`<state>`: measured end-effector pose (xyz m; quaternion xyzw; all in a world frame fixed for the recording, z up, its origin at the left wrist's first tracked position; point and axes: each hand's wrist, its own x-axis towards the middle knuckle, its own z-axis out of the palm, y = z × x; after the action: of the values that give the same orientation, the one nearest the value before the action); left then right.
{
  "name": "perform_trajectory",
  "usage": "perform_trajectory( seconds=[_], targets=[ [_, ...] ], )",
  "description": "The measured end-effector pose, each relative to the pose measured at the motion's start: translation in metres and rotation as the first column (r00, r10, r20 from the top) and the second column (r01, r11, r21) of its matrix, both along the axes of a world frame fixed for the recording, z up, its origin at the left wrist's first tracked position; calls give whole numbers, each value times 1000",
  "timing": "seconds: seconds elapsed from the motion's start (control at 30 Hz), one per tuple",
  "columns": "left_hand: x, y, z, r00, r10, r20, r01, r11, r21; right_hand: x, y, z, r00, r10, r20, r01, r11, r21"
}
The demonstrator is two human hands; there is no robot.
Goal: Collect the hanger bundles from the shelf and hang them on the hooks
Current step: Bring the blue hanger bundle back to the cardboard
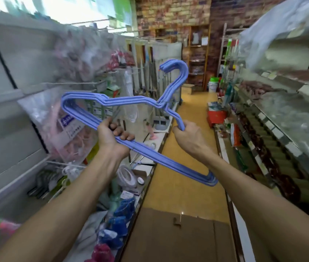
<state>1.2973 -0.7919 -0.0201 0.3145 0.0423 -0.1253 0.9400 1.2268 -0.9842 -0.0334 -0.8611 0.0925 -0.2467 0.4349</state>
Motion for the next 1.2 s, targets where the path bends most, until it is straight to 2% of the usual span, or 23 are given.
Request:
perform_trajectory(
  seconds=[0.23, 0.43, 0.53, 0.83, 1.1, 1.2],
  targets=[
    [-83, 52, 19, 958, 279, 64, -275, 960, -60, -27, 42, 16, 983, 177, 49, -173, 982, -77],
    [-154, 122, 35, 845, 526, 94, -525, 850, -33, -53, 116, 27, 918, 390, 74, -387, 920, -61],
    [-192, 157, 46, 772, 627, 106, -628, 778, -32, -65, 159, 34, 863, 494, 106, -493, 869, -37],
    [-329, 272, 59, 506, 855, 114, -856, 514, -54, -145, 302, 56, 657, 739, 148, -729, 673, -123],
    [-487, 363, 61, 290, 949, 125, -953, 299, -55, -268, 423, 54, 439, 884, 160, -885, 456, -91],
    [-539, 387, 62, 241, 960, 142, -967, 249, -43, -310, 457, 50, 378, 911, 168, -916, 393, -74]
  ],
)
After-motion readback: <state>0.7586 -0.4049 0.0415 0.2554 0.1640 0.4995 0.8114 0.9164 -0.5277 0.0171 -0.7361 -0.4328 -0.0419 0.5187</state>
